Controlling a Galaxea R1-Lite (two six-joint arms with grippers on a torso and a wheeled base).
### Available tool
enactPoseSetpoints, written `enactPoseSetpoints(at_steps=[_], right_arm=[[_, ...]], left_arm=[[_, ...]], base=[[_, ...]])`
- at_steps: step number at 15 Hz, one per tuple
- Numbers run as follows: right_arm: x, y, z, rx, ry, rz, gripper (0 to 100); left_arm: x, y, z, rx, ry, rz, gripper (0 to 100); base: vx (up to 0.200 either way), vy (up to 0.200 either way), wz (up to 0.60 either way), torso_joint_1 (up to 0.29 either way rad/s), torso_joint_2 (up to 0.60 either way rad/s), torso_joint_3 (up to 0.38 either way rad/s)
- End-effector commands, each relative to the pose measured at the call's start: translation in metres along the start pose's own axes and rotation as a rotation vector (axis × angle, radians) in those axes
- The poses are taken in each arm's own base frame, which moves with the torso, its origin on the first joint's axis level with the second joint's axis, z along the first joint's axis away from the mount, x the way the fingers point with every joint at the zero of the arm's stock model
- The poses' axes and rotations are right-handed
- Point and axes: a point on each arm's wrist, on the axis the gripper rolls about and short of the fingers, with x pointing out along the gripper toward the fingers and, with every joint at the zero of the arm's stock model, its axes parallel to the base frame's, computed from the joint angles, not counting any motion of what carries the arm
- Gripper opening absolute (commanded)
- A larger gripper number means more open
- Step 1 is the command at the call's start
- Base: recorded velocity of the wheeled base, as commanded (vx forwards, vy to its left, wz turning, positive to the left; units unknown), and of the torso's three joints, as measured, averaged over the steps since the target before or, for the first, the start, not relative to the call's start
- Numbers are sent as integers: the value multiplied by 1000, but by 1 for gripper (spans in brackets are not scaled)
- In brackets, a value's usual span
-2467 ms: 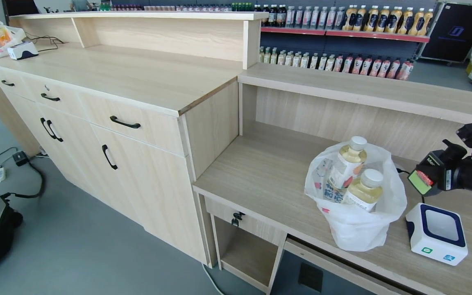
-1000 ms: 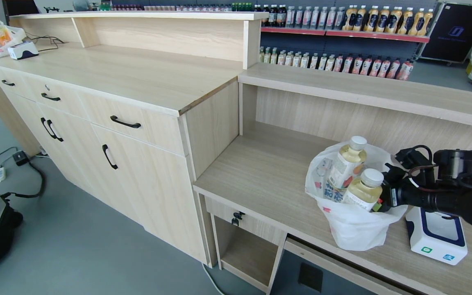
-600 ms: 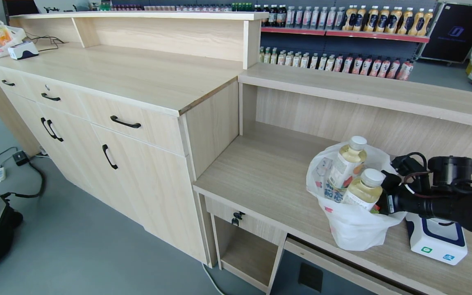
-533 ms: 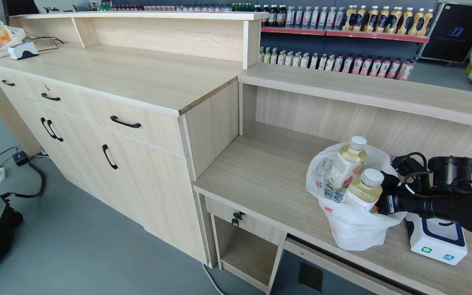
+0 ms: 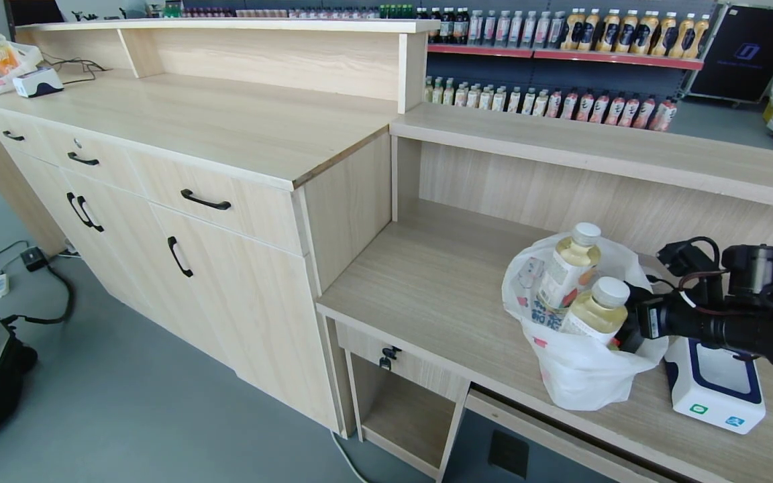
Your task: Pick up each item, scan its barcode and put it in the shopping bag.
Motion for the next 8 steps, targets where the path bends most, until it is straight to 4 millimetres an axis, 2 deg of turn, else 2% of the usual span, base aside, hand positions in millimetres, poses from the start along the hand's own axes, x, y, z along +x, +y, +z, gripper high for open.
enactPoseSetpoints(at_steps=[1,4,8], right_arm=[[-18,-9,11,-18,-44,-48,100],[-49,-18,23,-101,-92,-121,100],[-115,4,57,-178,-246,-183,100]], left_arm=[[0,0,0,-1,0,0,100],[0,0,0,-1,0,0,100],[0,0,0,-1,0,0,100]], base=[[0,0,0,0,0,0],[0,0,0,0,0,0],[0,0,0,0,0,0]])
